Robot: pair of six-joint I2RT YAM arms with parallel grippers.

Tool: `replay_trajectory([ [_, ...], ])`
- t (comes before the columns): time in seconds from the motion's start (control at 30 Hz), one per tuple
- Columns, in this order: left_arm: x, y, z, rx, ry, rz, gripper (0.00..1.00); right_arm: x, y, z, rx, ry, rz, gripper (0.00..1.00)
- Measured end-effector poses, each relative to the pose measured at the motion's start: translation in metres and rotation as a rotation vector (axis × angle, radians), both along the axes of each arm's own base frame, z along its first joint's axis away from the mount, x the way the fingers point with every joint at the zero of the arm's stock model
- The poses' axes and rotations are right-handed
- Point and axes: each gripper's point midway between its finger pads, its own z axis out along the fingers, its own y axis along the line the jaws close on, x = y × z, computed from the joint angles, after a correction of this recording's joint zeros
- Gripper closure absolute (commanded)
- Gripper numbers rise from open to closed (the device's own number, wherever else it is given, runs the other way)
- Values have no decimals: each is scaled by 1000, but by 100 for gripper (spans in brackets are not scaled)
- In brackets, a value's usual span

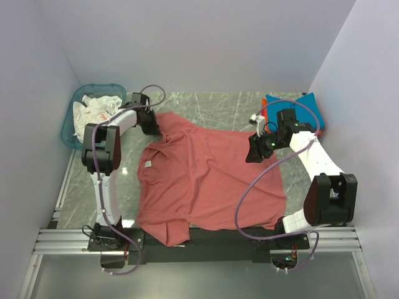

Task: Fold and stack the t-shirts
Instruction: Flatten the tshirt out

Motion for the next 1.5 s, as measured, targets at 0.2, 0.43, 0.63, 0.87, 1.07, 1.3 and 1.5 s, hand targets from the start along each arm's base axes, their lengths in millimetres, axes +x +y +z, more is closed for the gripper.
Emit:
replay_trajectory([
  [0.2, -54, 5, 6, -2, 48, -4, 64, 0, 1, 0, 3, -1, 1, 47],
  [0.43, -49, 24, 23, 13, 9, 82, 50, 0, 1, 0, 4, 0, 2, 47],
  [0.63, -10, 57, 42, -8, -47, 209, 50, 0, 1, 0, 4, 0, 2, 47],
  [0.87, 21, 58, 25, -20, -37, 242, 51, 0, 1, -2, 4, 4, 2, 47],
  [1.07, 32, 58, 3, -6, 6, 250, 53, 0, 1, -2, 4, 4, 2, 47],
  [1.3, 47, 61, 2, 28, 2, 243, 55, 1, 1, -4, 4, 5, 2, 47],
  [1.5, 47, 54, 1, 44, 3, 205, 56, 1, 1, -5, 3, 7, 2, 47],
])
